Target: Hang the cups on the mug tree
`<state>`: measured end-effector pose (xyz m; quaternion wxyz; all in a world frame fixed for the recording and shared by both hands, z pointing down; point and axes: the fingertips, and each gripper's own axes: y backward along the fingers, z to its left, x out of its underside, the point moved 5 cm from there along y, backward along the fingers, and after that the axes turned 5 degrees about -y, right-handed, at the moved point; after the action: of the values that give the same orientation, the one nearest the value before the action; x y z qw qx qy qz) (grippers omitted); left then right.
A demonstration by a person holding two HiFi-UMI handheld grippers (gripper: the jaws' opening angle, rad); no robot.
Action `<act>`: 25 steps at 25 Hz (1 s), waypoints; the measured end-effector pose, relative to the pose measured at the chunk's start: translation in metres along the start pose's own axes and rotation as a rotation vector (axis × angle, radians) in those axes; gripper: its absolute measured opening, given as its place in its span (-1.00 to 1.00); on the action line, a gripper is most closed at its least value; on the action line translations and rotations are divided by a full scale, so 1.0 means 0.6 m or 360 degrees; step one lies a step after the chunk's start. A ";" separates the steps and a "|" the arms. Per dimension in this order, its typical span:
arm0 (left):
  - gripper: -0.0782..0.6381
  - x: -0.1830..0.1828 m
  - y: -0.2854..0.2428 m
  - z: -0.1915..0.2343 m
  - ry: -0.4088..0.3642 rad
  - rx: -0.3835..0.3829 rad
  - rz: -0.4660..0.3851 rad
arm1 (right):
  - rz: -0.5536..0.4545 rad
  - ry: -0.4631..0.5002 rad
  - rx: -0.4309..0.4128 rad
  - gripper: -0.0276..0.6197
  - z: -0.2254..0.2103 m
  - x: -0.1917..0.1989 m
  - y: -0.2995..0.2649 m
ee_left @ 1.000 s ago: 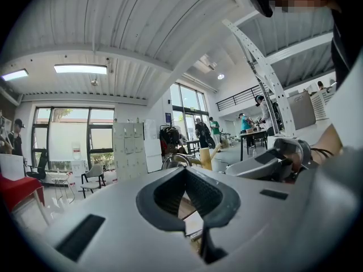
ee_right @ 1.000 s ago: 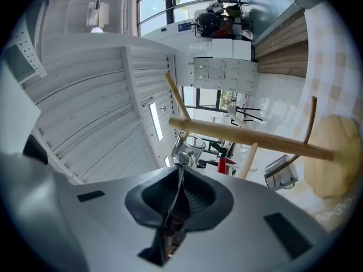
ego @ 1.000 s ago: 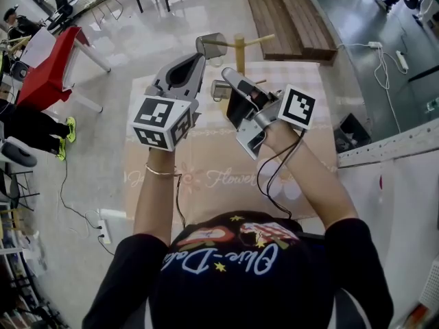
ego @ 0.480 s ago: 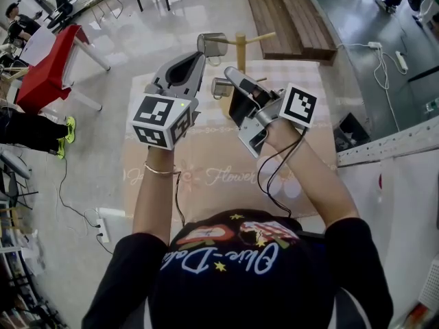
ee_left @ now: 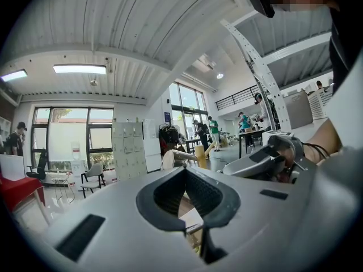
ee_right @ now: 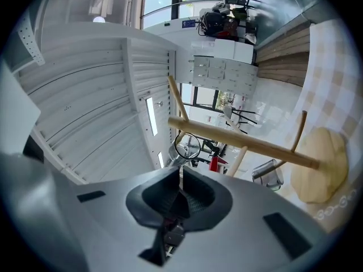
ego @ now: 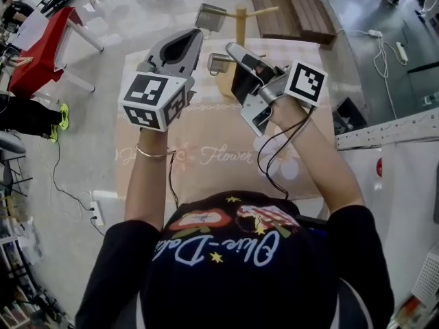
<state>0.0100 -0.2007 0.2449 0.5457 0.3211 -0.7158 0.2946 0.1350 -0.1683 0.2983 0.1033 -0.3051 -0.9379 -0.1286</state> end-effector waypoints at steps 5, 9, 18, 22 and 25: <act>-0.76 0.006 0.004 -0.003 0.0007 0.0006 0.0004 | 0.0030 0.0068 0.0005 -0.85 0.005 -0.006 0.002; -0.76 0.007 0.009 -0.009 0.0013 0.0003 0.0007 | 0.0082 0.0128 0.0009 -0.85 0.009 -0.004 0.005; -0.76 0.011 0.014 -0.024 0.0026 0.0028 0.0018 | 0.0245 0.0326 0.0016 -0.86 0.023 0.004 0.009; -0.76 0.016 0.018 -0.032 0.0029 0.0050 0.0033 | 0.0262 0.0393 0.0030 -0.87 0.031 0.004 0.016; -0.76 0.021 0.022 -0.039 0.0034 0.0067 0.0047 | 0.0259 0.0439 0.0053 -0.87 0.035 0.003 0.024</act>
<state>0.0110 -0.1764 0.2612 0.5421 0.3187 -0.7082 0.3210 0.1398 -0.1501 0.2815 0.2462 -0.3578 -0.8890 -0.1449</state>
